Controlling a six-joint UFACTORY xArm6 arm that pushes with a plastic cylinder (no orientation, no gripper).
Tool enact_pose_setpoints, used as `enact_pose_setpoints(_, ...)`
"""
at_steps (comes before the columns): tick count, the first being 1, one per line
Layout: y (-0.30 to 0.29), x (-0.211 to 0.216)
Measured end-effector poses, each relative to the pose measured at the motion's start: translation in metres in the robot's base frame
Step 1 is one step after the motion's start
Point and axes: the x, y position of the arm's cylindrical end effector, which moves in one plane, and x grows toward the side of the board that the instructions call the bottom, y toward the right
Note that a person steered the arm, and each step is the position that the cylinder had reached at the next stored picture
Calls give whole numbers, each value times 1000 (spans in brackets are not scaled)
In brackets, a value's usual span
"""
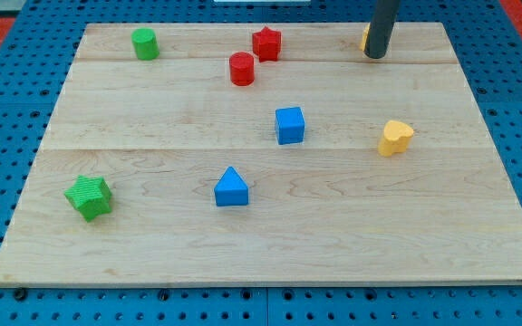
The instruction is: Point at the blue cube
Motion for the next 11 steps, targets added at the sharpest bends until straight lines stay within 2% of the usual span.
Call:
enact_pose_setpoints(2, 0, 3)
enact_pose_setpoints(4, -55, 73)
enact_pose_setpoints(5, -99, 64)
enact_pose_setpoints(6, -139, 36)
enact_pose_setpoints(7, -185, 37)
enact_pose_setpoints(10, -191, 29)
enact_pose_setpoints(11, -183, 12)
